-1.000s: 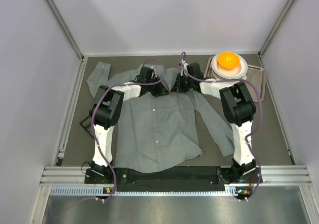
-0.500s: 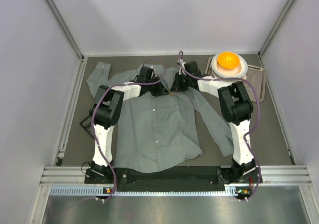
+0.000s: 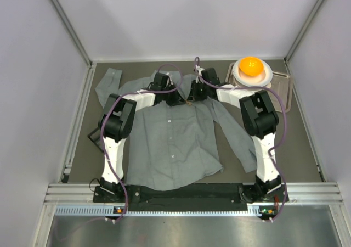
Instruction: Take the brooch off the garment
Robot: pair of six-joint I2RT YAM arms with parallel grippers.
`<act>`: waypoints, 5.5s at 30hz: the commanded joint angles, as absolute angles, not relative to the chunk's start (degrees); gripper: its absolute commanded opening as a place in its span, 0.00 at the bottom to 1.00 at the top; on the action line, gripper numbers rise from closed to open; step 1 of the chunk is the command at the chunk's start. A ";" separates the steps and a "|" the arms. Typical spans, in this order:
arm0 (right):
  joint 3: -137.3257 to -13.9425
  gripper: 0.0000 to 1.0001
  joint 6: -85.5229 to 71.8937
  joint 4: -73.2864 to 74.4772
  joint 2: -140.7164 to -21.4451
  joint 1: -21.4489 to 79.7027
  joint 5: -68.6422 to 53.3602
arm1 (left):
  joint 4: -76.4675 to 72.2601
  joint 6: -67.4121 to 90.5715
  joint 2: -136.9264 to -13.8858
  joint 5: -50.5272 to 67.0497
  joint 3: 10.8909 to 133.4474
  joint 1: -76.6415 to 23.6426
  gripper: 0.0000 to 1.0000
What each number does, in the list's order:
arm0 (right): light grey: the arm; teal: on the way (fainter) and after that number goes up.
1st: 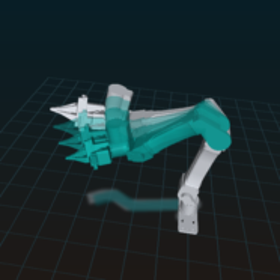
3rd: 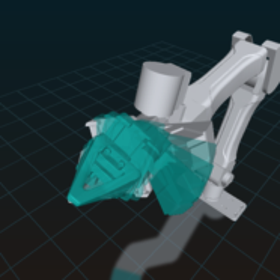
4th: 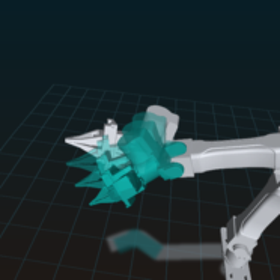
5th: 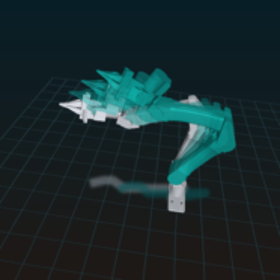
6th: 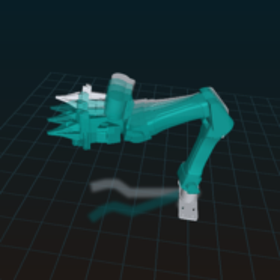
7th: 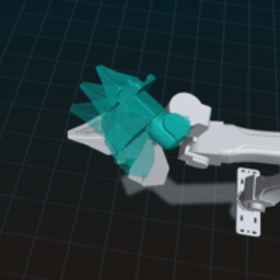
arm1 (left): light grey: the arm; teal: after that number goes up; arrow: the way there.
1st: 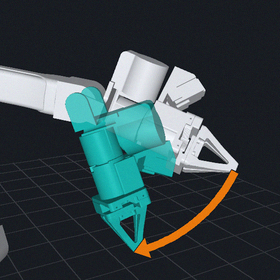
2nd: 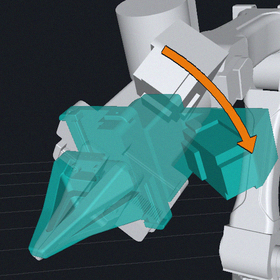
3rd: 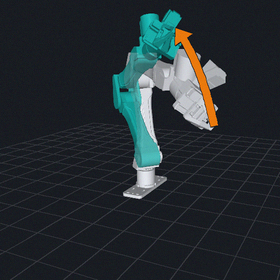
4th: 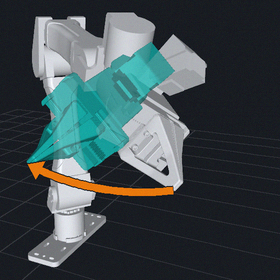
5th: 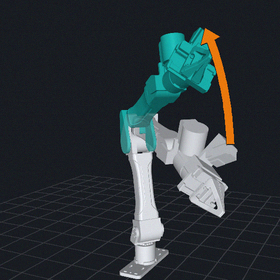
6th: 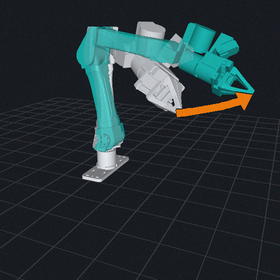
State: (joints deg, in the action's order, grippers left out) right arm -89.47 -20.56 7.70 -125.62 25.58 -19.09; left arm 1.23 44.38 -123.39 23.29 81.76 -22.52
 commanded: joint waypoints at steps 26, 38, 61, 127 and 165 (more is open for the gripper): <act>-71.81 0.52 -28.91 -19.95 -112.59 21.01 -24.87 | 16.34 57.48 -124.89 10.37 90.96 -22.59 0.00; -70.31 0.52 -29.62 -21.36 -111.80 19.95 -25.58 | 20.31 55.20 -123.14 4.04 92.73 -21.71 0.00; -68.73 0.52 -29.18 -21.53 -110.48 19.34 -26.45 | 2.91 52.82 -113.55 3.25 81.74 -20.57 0.00; -47.55 0.47 -37.35 -13.27 -66.18 32.17 -49.57 | -28.92 48.34 -69.78 64.16 42.19 -25.93 0.00; -48.25 0.26 -38.32 -14.24 -66.27 34.10 -47.11 | -29.09 48.69 -69.52 64.95 42.54 -26.02 0.00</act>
